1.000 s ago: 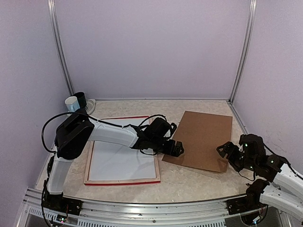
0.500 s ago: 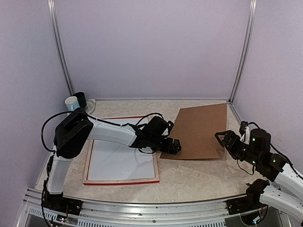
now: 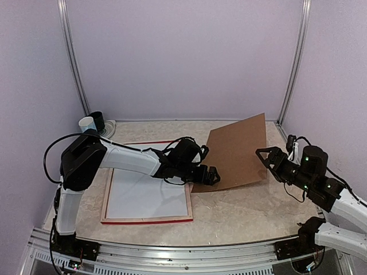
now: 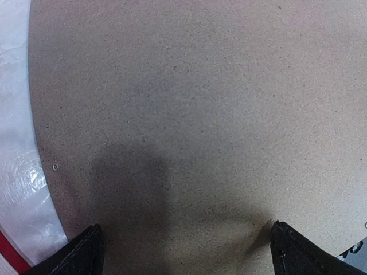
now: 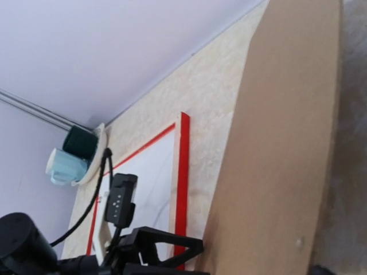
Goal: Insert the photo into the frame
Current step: Pick up the backboard from the center of the board.
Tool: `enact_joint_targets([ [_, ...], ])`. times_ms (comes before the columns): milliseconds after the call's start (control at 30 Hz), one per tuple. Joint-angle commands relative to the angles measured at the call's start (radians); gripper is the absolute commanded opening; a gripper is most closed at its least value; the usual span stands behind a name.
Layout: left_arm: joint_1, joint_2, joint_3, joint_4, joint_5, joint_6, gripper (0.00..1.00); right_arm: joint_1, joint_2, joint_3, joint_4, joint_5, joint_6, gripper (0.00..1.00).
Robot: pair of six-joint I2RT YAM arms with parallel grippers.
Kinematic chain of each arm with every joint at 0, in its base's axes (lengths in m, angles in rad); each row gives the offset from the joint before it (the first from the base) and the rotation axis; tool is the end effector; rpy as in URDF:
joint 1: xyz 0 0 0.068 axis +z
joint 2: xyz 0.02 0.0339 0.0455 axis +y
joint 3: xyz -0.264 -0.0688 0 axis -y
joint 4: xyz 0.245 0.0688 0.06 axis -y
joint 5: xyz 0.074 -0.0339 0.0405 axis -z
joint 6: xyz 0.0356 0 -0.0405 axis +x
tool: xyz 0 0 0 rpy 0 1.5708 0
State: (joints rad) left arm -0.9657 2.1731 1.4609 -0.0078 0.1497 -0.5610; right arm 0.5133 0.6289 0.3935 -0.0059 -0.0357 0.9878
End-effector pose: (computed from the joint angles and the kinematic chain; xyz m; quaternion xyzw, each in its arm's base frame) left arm 0.2666 -0.3948 0.1443 0.2128 0.8836 -0.3337 0.2502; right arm 0.1432 0.0822 0.2438 0.1743 0.7675 0.4309 0.4415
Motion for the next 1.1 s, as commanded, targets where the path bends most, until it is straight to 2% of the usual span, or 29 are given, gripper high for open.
enact_joint_targets([
  [0,-0.023,-0.023,-0.045,-0.027,0.097,-0.002,0.99,0.014,0.067,0.073,-0.064,-0.098,0.027,0.92],
  [67,-0.016,-0.033,-0.053,-0.020,0.101,-0.008,0.99,0.015,0.085,0.079,-0.082,-0.095,0.038,0.92],
  [300,-0.010,-0.044,-0.070,-0.007,0.113,-0.014,0.99,0.015,0.031,-0.008,0.099,-0.158,0.117,0.91],
  [433,-0.007,-0.048,-0.083,0.000,0.123,-0.021,0.99,0.015,0.057,-0.013,0.179,-0.206,0.148,0.93],
  [667,0.004,-0.060,-0.095,0.035,0.134,-0.030,0.99,0.018,0.146,0.024,0.153,-0.208,0.201,0.91],
  [733,0.005,-0.066,-0.100,0.035,0.134,-0.030,0.99,0.026,0.149,0.048,0.098,-0.170,0.188,0.86],
  [800,0.007,-0.071,-0.103,0.038,0.135,-0.031,0.99,0.030,0.149,0.070,0.046,-0.137,0.177,0.75],
  [933,0.011,-0.075,-0.109,0.047,0.141,-0.038,0.99,0.031,0.173,0.139,-0.077,-0.095,0.142,0.60],
  [1067,0.015,-0.076,-0.109,0.051,0.146,-0.041,0.99,0.031,0.194,0.161,-0.108,-0.102,0.123,0.48],
])
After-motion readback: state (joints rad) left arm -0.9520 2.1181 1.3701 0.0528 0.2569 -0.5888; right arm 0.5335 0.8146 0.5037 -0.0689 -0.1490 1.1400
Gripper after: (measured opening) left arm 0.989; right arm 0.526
